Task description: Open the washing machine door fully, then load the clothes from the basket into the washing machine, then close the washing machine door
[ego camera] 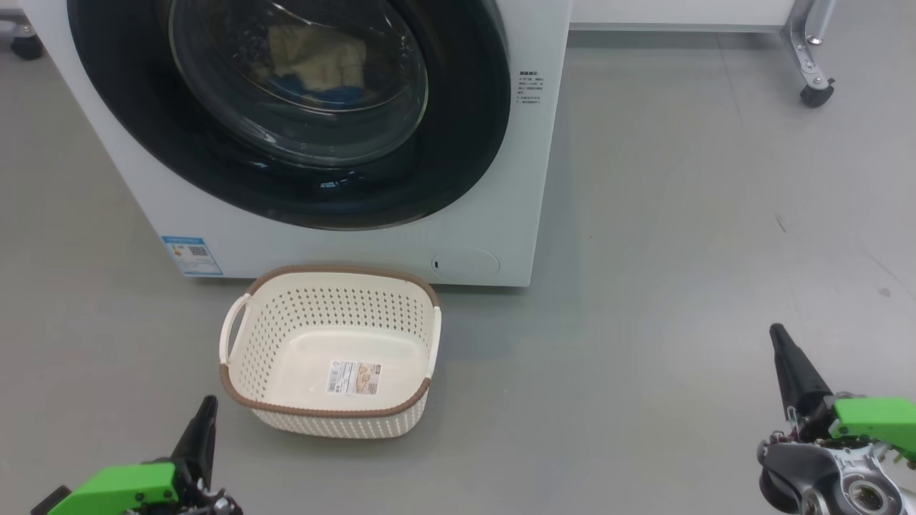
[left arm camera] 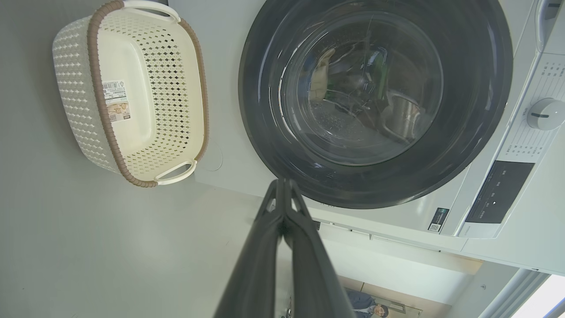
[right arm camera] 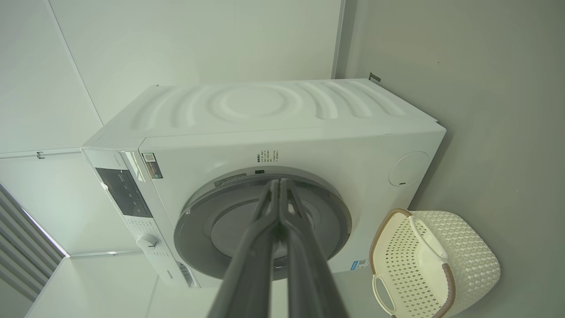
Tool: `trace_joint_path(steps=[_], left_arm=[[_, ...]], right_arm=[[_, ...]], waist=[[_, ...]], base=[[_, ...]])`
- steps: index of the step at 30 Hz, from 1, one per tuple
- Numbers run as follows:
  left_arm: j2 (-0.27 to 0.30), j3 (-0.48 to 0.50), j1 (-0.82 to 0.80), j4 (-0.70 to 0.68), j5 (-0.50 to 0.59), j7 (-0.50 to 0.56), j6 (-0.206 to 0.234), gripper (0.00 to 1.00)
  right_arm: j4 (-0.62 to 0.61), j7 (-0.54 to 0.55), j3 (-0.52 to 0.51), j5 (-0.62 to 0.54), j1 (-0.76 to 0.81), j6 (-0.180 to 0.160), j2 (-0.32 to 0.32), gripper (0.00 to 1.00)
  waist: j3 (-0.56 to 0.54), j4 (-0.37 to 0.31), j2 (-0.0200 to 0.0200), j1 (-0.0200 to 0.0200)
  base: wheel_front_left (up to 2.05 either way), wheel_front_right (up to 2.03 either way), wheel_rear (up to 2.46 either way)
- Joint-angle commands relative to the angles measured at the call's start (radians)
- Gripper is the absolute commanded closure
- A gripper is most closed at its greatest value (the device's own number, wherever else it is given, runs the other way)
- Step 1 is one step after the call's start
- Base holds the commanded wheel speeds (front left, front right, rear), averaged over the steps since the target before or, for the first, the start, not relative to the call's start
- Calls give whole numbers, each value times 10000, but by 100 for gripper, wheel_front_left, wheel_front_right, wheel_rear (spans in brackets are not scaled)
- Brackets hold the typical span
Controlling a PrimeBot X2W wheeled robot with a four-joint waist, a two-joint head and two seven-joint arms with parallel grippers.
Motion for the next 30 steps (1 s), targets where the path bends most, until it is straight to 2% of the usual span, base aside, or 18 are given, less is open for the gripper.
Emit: trace_joint_path(steps=[1, 30], left_arm=[[74, 395, -507, -275, 63, 50, -69, 100], [54, 424, -510, -274, 86, 73, -69, 100]], right_arm=[[-315, 62, 162, -81, -556, -30, -96, 100], [-312, 98, 118, -118, -560, -30, -65, 100]], waist=[[0, 0, -1, 0], [0, 0, -1, 0]], base=[[0, 0, 0], [0, 0, 0]])
